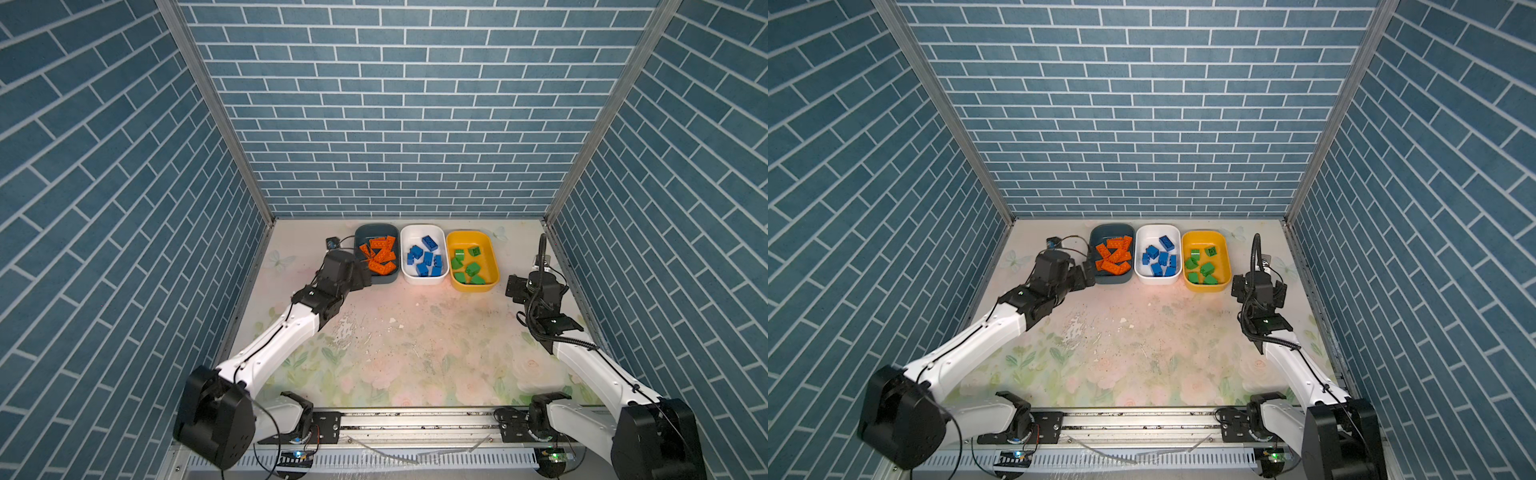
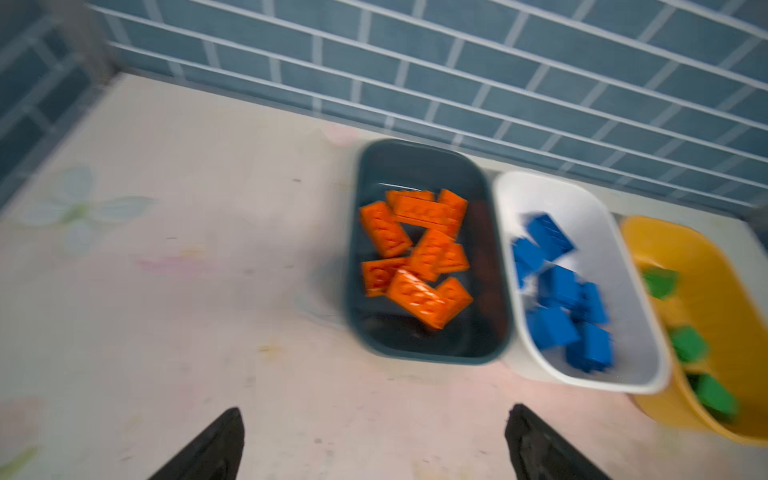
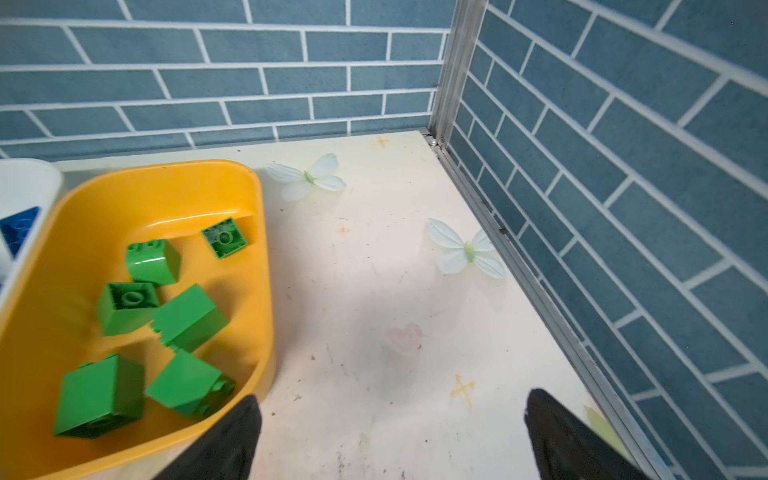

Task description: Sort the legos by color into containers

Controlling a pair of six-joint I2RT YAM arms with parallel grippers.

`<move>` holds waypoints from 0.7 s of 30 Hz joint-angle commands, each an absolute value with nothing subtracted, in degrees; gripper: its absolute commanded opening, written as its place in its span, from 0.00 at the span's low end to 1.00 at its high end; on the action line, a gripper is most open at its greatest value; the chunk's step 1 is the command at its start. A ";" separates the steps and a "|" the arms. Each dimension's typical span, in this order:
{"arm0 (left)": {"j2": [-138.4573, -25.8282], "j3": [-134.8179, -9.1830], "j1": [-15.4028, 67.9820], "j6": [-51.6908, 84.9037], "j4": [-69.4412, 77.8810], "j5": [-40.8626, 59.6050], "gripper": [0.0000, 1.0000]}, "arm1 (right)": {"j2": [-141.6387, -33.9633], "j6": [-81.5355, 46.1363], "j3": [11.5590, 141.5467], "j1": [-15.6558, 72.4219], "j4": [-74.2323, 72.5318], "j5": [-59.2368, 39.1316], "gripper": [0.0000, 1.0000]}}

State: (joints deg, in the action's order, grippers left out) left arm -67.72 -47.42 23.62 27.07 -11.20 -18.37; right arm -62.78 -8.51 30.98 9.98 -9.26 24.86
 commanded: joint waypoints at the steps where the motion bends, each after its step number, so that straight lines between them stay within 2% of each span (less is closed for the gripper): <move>1: -60.29 -41.87 21.29 26.34 -11.89 -34.42 0.99 | -66.50 -5.78 28.60 6.82 -18.33 25.18 0.99; 6: -53.22 -34.78 16.30 24.07 -11.86 -41.31 0.99 | -74.63 -6.15 27.53 2.39 -27.36 20.64 0.99; 11: -53.08 -32.14 11.68 23.11 -12.48 -43.50 0.99 | -80.89 -5.06 25.25 -0.12 -38.74 14.20 0.99; 14: -55.05 -30.58 9.06 21.18 -9.64 -43.52 0.99 | -83.00 -3.48 21.50 -1.86 -46.88 3.79 0.99; 17: -57.75 -28.64 6.29 17.53 -3.30 -40.14 0.99 | -88.91 -2.11 18.78 -2.46 -58.14 -2.42 0.99; 21: -64.58 -25.84 1.83 12.73 10.14 -30.93 0.99 | -87.93 -3.31 22.71 -2.64 -48.33 1.63 0.99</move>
